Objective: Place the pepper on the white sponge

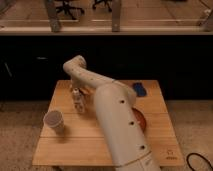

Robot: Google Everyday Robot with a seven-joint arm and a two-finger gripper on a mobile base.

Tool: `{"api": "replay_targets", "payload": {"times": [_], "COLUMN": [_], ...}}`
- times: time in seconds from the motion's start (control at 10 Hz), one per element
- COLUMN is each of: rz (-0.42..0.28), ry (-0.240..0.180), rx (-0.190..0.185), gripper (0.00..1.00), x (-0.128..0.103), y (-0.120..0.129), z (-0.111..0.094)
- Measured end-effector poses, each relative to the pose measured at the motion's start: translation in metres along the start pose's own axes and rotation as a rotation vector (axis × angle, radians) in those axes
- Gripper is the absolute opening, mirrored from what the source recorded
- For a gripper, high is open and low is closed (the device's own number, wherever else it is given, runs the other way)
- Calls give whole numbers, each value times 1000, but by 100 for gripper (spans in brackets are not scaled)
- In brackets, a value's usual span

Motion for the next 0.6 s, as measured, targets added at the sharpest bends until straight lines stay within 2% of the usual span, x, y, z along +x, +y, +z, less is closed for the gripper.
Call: {"api": "replay_targets", "payload": {"times": [0.5,0.6], "rz": [-3,-3], "ry": [0,-2], "rx": [10,13], "gripper": [4,0], "x": [1,0], "y": [0,0], "z": [0,-1]}}
